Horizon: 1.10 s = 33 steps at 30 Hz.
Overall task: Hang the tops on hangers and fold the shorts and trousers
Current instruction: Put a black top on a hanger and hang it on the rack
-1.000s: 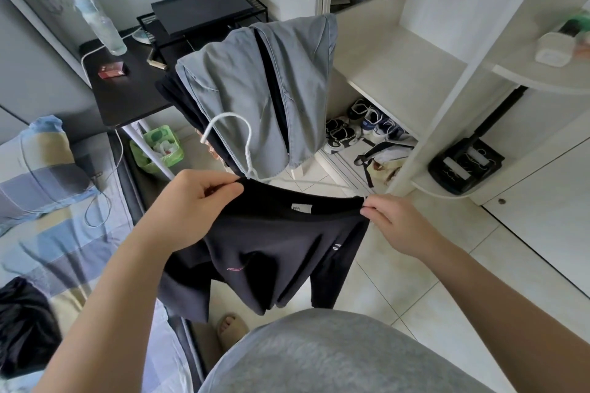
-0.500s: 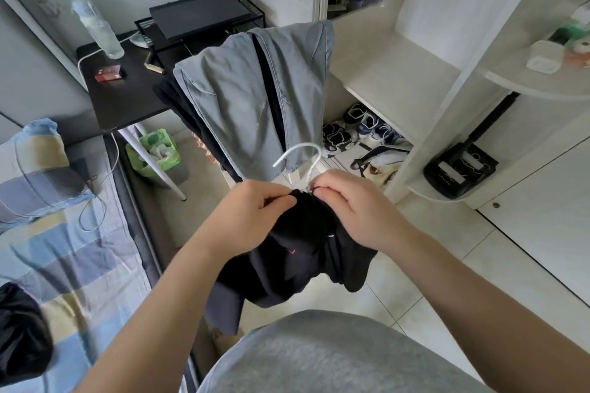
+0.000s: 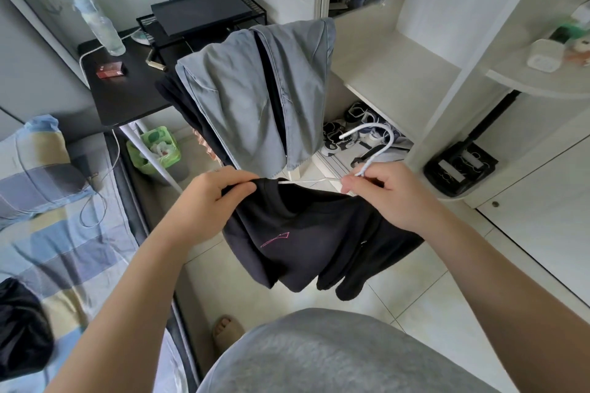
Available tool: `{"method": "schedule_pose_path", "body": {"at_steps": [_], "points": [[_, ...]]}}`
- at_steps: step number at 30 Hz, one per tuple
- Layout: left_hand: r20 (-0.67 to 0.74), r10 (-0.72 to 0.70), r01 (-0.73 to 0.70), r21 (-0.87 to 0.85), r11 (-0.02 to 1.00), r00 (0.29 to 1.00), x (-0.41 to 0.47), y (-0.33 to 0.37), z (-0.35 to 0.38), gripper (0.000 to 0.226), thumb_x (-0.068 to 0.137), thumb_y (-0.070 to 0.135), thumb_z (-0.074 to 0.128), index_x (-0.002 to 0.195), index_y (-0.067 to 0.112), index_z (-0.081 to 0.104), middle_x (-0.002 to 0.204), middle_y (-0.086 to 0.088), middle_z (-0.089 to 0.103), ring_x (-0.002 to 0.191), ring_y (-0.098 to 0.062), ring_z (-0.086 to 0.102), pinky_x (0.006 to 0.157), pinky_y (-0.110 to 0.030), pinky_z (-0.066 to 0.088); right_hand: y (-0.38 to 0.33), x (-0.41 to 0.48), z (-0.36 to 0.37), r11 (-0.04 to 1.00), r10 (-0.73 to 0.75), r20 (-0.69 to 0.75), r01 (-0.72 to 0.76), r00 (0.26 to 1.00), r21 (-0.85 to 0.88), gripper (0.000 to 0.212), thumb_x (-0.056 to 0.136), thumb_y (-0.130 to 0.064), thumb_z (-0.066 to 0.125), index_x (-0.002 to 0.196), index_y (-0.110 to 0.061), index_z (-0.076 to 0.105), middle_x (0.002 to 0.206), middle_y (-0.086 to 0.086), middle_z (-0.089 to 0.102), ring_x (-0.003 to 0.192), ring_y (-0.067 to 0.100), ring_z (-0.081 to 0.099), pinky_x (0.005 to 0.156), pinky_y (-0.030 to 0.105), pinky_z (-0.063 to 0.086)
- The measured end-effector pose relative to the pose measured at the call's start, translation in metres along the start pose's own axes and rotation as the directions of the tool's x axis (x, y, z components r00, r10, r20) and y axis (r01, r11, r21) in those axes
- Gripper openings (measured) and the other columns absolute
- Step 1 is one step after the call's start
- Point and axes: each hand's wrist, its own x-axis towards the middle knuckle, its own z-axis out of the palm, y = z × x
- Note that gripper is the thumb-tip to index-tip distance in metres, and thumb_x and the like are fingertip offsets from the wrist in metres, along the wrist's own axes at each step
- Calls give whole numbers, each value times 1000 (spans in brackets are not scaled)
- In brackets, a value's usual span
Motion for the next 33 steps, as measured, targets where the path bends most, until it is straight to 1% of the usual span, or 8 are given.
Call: {"method": "schedule_pose_path", "body": {"at_steps": [3, 9, 13, 17, 20, 24, 30, 33], "points": [[-11, 15, -15, 22, 1000, 1000, 0, 4, 6, 23, 101, 14, 58, 103, 32, 72, 93, 13, 66, 99, -2, 57, 86, -9, 38, -6, -2, -3, 999, 36, -14, -36, 999, -40, 30, 95, -37, 63, 69, -24, 70, 46, -8, 37, 44, 5, 34, 48, 18, 29], [-11, 48, -47, 50, 998, 999, 0, 2, 12, 23, 101, 18, 57, 103, 39, 67, 94, 17, 59, 102, 2, 53, 83, -4, 34, -9, -8, 1, 998, 29, -63, -33, 998, -60, 33, 98, -30, 60, 66, -23, 64, 42, -11, 34, 43, 6, 34, 46, 15, 28], [-115, 21, -8, 114, 993, 993, 1, -15, 15, 33, 91, 10, 69, 116, 31, 62, 107, 11, 60, 102, -12, 55, 90, -26, 44, -7, -11, 2, 1000, -1, -162, 5, 987, 26, 33, 98, -24, 61, 66, -19, 63, 45, -11, 36, 46, 6, 34, 49, 15, 27], [-275, -131, 164, 101, 981, 952, -1, -34, 20, 29, 90, -3, 58, 109, 20, 61, 100, 0, 64, 98, -26, 59, 87, -42, 50, -1, -15, -5, 998, -45, -196, 54, 980, 41, 32, 99, -22, 61, 69, -12, 65, 54, 11, 43, 49, 16, 36, 52, 24, 30], [-393, -90, 165, 162, 973, 915, -2, -40, 21, 23, 93, -2, 55, 101, 16, 66, 96, 1, 60, 99, -23, 55, 82, -29, 43, 6, -21, -6, 996, -70, -175, 80, 982, 50, 33, 99, -22, 60, 68, -11, 63, 59, 23, 46, 56, 34, 41, 57, 38, 35], [-518, 30, 48, 135, 990, 855, -4, -30, 15, 36, 94, -3, 47, 102, 23, 71, 93, 18, 61, 95, 6, 54, 83, -4, 35, 17, -27, -2, 998, -62, -52, 62, 997, 7, 34, 101, -21, 58, 67, -14, 61, 52, 9, 36, 49, 23, 34, 52, 37, 31], [-500, 133, -44, 185, 982, 856, -4, -30, 11, 35, 97, -3, 45, 105, 19, 70, 94, 7, 63, 96, 3, 54, 84, -9, 37, 21, -32, 5, 995, 20, -52, -15, 998, 103, 31, 101, -21, 57, 72, -12, 64, 51, 1, 28, 48, 15, 27, 50, 33, 23], [-483, 105, -21, 177, 984, 869, -1, -34, 7, 34, 97, -3, 45, 108, 17, 70, 97, 7, 62, 97, 6, 52, 86, -8, 36, 14, -35, 7, 986, -13, -67, 25, 998, 167, 32, 93, -38, 56, 71, -16, 64, 50, -3, 28, 46, 11, 26, 48, 28, 21]]}}
